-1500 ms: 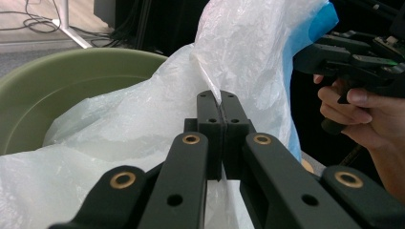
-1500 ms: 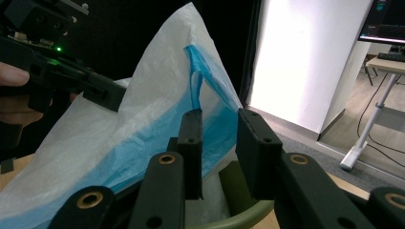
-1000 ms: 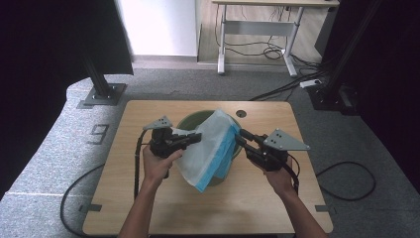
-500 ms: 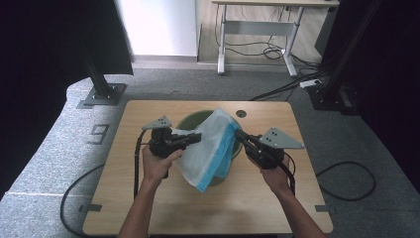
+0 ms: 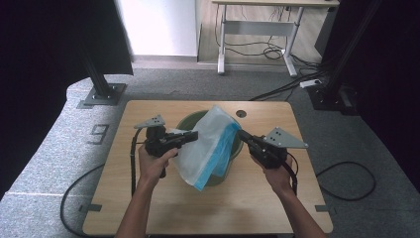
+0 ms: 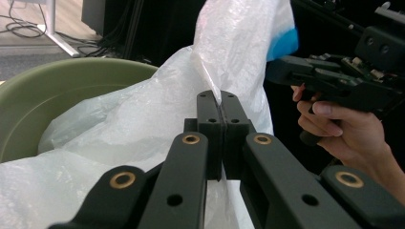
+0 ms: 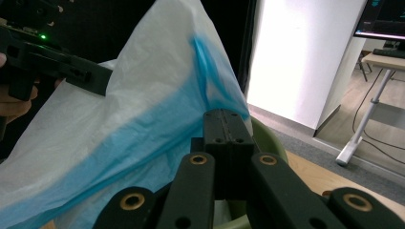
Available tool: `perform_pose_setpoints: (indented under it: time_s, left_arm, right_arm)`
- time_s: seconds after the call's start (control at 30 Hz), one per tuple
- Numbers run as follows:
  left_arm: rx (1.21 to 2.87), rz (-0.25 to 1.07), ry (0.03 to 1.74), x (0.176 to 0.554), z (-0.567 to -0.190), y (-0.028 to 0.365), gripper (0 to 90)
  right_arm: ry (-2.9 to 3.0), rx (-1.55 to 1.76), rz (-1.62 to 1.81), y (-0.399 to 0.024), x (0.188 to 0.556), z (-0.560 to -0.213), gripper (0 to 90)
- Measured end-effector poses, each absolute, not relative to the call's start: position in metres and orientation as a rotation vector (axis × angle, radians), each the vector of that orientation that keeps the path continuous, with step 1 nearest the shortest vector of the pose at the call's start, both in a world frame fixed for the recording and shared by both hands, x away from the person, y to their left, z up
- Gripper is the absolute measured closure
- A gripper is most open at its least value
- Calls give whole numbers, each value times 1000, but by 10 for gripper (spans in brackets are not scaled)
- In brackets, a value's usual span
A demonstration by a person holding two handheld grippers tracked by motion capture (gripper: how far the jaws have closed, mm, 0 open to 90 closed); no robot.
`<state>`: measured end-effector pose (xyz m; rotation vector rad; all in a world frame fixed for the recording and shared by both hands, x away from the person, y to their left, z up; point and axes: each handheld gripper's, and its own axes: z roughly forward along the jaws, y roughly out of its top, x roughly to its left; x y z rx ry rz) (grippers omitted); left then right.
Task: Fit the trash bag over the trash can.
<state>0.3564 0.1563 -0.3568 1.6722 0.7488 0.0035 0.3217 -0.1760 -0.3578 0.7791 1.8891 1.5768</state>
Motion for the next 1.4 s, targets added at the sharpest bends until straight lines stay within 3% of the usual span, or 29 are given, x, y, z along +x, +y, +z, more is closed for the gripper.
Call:
perform_pose_setpoints:
  time_s: [0.23,0.8,1.4]
  left_arm:
    - [1661,-17,746,357,-358,159,889]
    - [1674,-31,726,356,-358,157,888]
    - [1673,-45,714,356,-358,157,888]
  right_arm:
    - [1914,759,1605,-176,320,-365,886]
    - [1945,752,1645,-167,322,-373,720]
    - [1910,766,1671,-166,326,-367,692]
